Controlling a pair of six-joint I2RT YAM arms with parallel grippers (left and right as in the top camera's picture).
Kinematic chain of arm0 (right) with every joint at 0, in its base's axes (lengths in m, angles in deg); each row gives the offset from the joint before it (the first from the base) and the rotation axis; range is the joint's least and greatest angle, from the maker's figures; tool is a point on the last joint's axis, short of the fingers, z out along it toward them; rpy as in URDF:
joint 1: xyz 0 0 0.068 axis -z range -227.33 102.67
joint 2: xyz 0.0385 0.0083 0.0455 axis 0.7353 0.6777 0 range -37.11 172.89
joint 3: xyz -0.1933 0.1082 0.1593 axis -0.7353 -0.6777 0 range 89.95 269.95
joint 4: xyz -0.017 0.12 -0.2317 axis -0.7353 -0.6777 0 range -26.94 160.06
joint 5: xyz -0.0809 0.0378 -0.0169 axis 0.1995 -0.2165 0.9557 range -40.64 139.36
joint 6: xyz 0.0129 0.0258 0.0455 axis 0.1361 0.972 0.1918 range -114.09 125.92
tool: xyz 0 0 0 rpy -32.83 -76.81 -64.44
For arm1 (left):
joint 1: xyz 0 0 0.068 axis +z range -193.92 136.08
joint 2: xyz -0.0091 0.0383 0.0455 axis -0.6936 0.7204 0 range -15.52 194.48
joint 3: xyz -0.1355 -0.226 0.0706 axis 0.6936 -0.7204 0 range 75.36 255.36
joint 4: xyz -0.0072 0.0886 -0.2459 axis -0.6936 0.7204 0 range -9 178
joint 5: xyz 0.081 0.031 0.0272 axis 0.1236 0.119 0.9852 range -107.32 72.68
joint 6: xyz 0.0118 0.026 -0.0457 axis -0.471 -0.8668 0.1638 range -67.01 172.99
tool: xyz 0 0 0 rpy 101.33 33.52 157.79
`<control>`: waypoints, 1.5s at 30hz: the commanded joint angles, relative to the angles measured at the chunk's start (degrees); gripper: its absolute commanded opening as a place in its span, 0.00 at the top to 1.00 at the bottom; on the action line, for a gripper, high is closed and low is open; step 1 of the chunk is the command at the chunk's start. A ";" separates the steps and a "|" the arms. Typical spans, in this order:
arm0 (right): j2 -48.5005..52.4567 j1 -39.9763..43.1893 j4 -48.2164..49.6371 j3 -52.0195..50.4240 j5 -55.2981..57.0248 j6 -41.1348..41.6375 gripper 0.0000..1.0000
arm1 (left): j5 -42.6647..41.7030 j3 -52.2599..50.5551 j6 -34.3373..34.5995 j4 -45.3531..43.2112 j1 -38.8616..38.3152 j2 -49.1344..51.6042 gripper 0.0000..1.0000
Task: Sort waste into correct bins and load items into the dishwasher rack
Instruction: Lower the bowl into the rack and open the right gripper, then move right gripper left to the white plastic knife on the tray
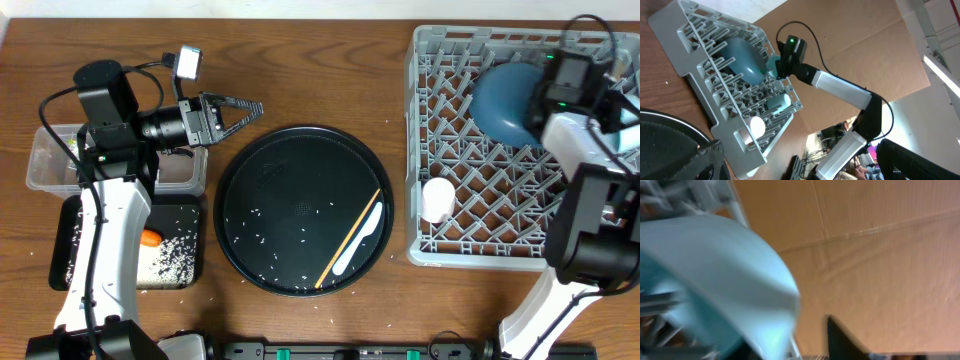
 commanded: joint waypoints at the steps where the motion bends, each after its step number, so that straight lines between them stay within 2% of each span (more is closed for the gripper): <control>1: 0.09 -2.32 -0.07 -0.13 1.31 -0.07 0.43 | -0.55 0.11 -0.98 -0.07 0.15 0.11 0.02; 5: -0.17 -3.96 -0.09 -0.13 1.84 -0.85 0.28 | -0.55 0.11 -0.98 -0.07 0.15 0.11 0.02; 15: -8.81 -10.97 0.26 -0.11 -0.39 -0.85 0.18 | -0.55 0.11 -0.98 -0.07 0.15 0.11 0.02; 18: -14.14 -14.36 -3.37 -0.11 -4.66 -0.17 0.15 | -0.55 0.11 -0.98 -0.07 0.15 0.09 0.02; 20: -18.14 -17.44 -8.41 -0.11 -9.16 3.04 0.16 | -0.55 0.11 -0.98 -0.07 0.15 0.09 0.02; 25: -27.67 -27.36 -26.64 -0.11 -35.67 16.85 0.20 | -0.55 0.11 -0.98 -0.07 0.15 0.11 0.02; 27: -30.03 -31.15 -32.24 -0.11 -49.92 25.75 0.28 | -0.57 0.11 -0.98 -0.07 0.15 0.11 0.02; 29: -30.82 -34.95 -36.30 -0.11 -62.99 37.79 0.42 | -0.55 0.11 -0.98 -0.07 0.15 0.11 0.02; 31: -30.32 -38.60 -38.69 -0.17 -71.71 48.48 0.52 | -0.55 0.11 -1.01 -0.07 0.15 0.11 0.02; 34: -28.44 -44.35 -41.40 -0.17 -74.88 57.83 0.71 | -0.57 0.11 -0.98 -0.07 0.15 0.11 0.02; 35: -27.67 -46.36 -42.38 -0.20 -74.73 60.70 0.74 | -0.55 0.11 -0.98 -0.07 0.15 0.11 0.02; 37: -26.12 -49.62 -44.06 -0.20 -73.96 65.68 0.74 | -0.57 0.11 -0.98 -0.07 0.15 0.11 0.02; 42: -21.27 -56.98 -48.96 -0.24 -68.67 85.13 0.71 | -0.55 0.11 -0.98 -0.07 0.15 0.11 0.02; 45: -18.49 -59.80 -51.71 -0.24 -64.15 91.97 0.74 | -0.55 0.11 -1.01 -0.07 0.15 0.09 0.02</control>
